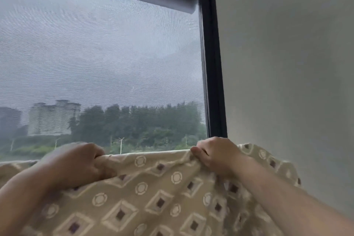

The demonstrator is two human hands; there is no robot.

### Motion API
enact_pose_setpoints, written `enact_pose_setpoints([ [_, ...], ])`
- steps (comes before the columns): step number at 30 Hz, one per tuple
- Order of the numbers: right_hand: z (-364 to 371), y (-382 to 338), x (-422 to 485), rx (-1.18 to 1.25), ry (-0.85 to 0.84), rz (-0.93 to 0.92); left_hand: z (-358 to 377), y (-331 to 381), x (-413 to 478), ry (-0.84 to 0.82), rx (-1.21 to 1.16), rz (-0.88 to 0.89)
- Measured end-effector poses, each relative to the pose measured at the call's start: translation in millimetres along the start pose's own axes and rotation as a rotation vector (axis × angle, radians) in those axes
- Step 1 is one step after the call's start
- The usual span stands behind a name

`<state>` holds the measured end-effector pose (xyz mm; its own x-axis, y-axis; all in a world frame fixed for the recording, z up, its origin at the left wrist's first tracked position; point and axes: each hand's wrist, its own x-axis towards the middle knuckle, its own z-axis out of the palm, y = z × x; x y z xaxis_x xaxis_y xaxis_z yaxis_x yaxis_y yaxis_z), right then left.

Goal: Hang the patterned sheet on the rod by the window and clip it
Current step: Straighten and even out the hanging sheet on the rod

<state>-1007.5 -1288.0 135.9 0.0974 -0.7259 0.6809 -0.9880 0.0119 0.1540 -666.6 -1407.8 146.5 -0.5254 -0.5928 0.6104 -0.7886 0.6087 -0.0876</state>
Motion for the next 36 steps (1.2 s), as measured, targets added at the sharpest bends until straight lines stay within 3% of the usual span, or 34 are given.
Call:
enact_pose_setpoints([
  [4, -1, 53, -16, 0.013, 0.014, 0.149, 17, -11, 0, 0.139, 0.149, -0.024],
  [8, 5, 101, -40, 0.13, 0.017, 0.285, 22, 4, 7, 0.103, 0.009, -0.059],
  [13, 20, 122, -47, 0.476, 0.154, 0.3, 23, 98, 51, -0.046, -0.179, 0.059],
  [16, 19, 140, -54, 0.556, 0.1, 0.295, 35, 152, 72, -0.033, -0.14, 0.077],
  [20, 18, 165, -65, 0.486, 0.073, 0.208, 44, 183, 78, 0.017, 0.051, 0.018],
  [22, 17, 175, -67, 0.324, 0.066, 0.18, 43, 184, 78, 0.012, 0.078, -0.02],
  [24, 15, 191, -71, 0.171, 0.061, 0.171, 46, 182, 79, 0.001, 0.047, -0.042],
  [30, 7, 225, -82, 0.06, 0.078, 0.112, 55, 174, 79, 0.09, -0.064, 0.0],
  [33, 10, 226, -74, 0.202, 0.024, 0.181, 53, 169, 80, 0.078, -0.105, -0.008],
  [36, 25, 225, -77, 0.646, -0.094, 0.344, 39, 174, 80, -0.009, -0.113, -0.084],
])
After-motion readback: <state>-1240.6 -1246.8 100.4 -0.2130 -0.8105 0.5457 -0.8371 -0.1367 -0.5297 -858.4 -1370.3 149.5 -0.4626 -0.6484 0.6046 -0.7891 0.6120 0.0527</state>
